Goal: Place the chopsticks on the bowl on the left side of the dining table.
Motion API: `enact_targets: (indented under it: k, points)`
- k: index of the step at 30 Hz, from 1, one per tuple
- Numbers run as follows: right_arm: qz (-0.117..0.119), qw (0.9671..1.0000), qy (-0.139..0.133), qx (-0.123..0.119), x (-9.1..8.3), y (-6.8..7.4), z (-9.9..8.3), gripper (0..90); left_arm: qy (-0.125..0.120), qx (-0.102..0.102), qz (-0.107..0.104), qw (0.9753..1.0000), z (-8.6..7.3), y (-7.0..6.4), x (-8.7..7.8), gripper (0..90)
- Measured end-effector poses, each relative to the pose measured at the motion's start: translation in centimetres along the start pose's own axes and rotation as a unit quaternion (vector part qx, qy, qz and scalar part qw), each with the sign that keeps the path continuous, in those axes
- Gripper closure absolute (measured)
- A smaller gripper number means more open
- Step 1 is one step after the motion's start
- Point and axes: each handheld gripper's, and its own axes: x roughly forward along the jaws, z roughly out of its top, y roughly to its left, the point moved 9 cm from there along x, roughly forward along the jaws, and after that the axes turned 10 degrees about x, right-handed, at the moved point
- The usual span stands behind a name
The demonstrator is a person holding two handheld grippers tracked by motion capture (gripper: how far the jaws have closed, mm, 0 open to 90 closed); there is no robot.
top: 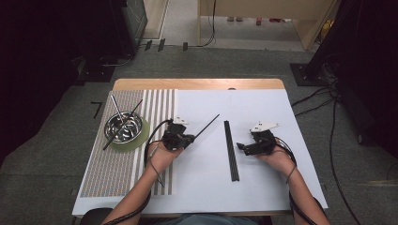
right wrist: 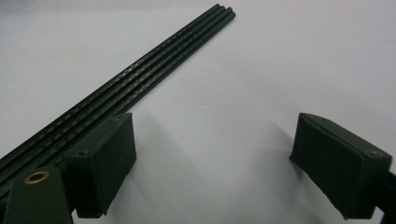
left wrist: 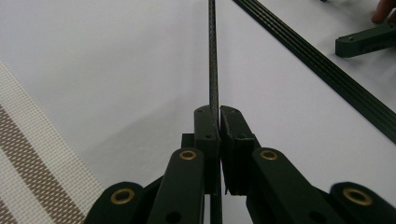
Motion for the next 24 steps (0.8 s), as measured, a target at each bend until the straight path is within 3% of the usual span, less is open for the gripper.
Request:
enact_targets:
  k: [8, 14, 24]
  points:
    - [0.001, 1.0, 0.0, 0.001, 0.0, 0.0, 0.0, 13.3, 0.008, 0.006, 0.009, 0.9999, 0.0, 1.0, -1.1, 87.7]
    - [0.0, 1.0, 0.0, 0.0, 0.0, 0.0, 0.0, 13.3, 0.008, -0.002, 0.013, 0.9999, 0.0, 1.8, -2.0, 87.7]
    - [0.0, 1.0, 0.0, 0.0, 0.0, 0.0, 0.0, 13.3, 0.023, 0.01, 0.028, 0.9993, -0.4, 3.1, -3.4, 87.7]
